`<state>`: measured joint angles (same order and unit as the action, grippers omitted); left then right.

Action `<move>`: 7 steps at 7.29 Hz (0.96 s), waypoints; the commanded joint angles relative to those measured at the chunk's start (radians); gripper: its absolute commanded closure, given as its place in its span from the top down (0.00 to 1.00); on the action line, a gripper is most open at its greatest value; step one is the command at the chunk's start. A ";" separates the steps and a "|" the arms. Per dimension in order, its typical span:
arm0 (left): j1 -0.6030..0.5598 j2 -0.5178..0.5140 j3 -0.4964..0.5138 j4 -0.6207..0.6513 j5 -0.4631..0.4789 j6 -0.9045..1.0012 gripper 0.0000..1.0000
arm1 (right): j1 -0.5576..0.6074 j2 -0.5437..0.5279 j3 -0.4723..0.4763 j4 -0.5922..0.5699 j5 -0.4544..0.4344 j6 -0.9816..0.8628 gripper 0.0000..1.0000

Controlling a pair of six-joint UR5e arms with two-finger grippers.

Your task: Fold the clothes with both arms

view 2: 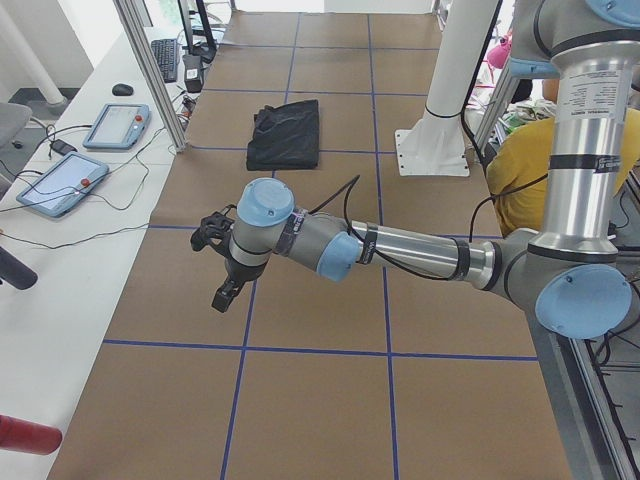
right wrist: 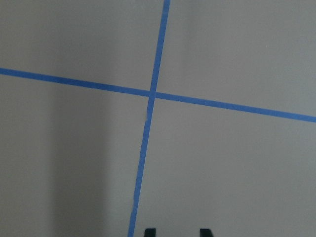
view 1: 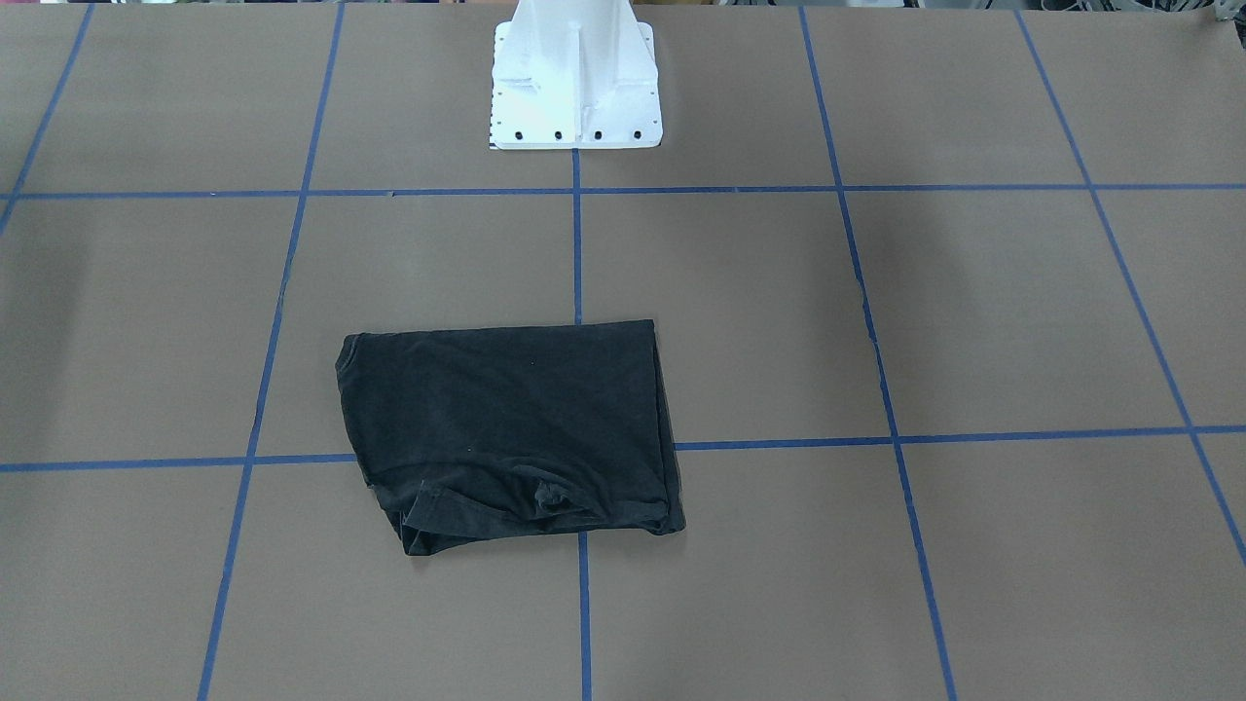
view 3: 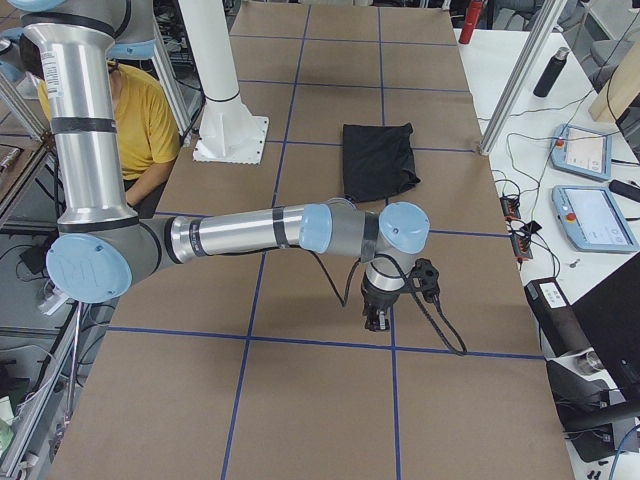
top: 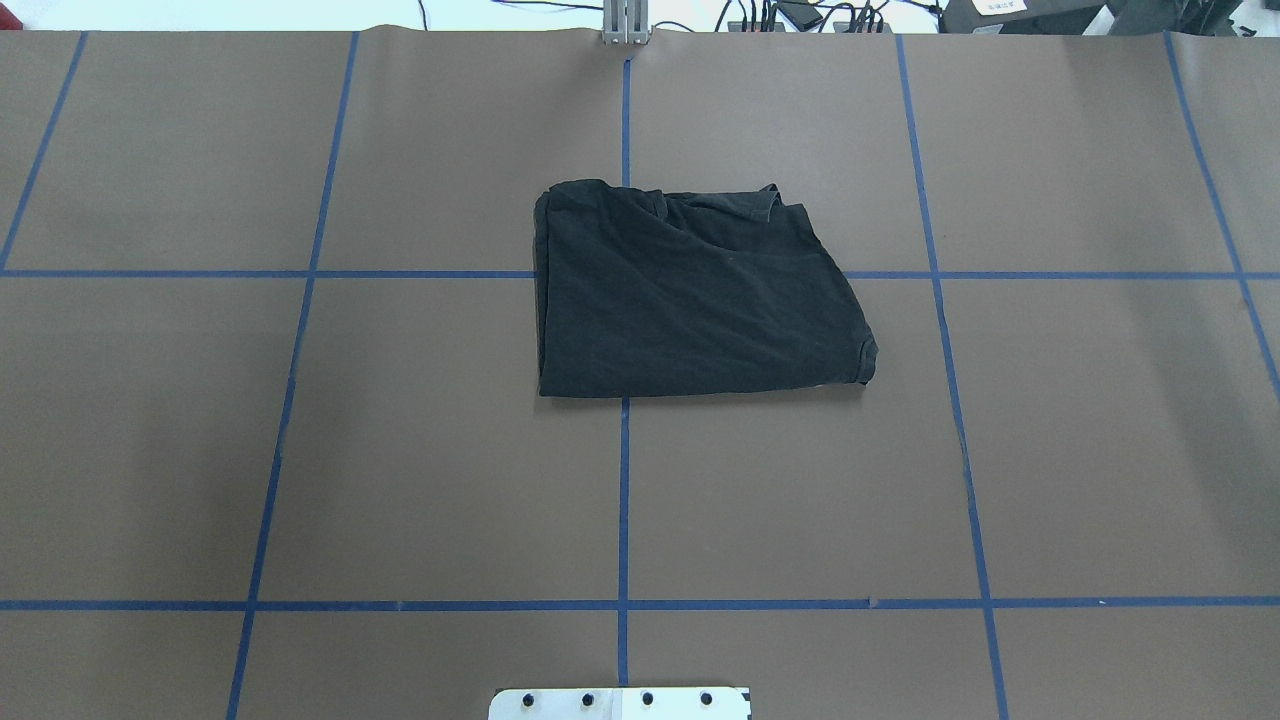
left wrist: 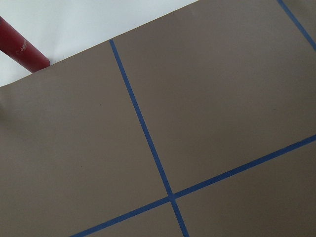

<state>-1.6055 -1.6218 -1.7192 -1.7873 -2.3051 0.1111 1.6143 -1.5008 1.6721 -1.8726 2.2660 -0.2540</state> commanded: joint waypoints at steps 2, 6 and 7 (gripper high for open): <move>-0.002 -0.007 -0.013 0.123 -0.087 -0.039 1.00 | 0.004 -0.038 0.023 -0.008 0.021 0.015 1.00; 0.003 0.072 0.003 0.037 -0.085 -0.067 1.00 | -0.011 -0.044 0.014 0.045 0.020 0.005 1.00; -0.001 0.079 0.000 0.040 -0.089 -0.067 1.00 | -0.011 -0.052 0.024 0.070 0.035 0.013 1.00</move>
<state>-1.6040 -1.5534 -1.7192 -1.7403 -2.3895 0.0455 1.6052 -1.5438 1.6891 -1.8395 2.2886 -0.2491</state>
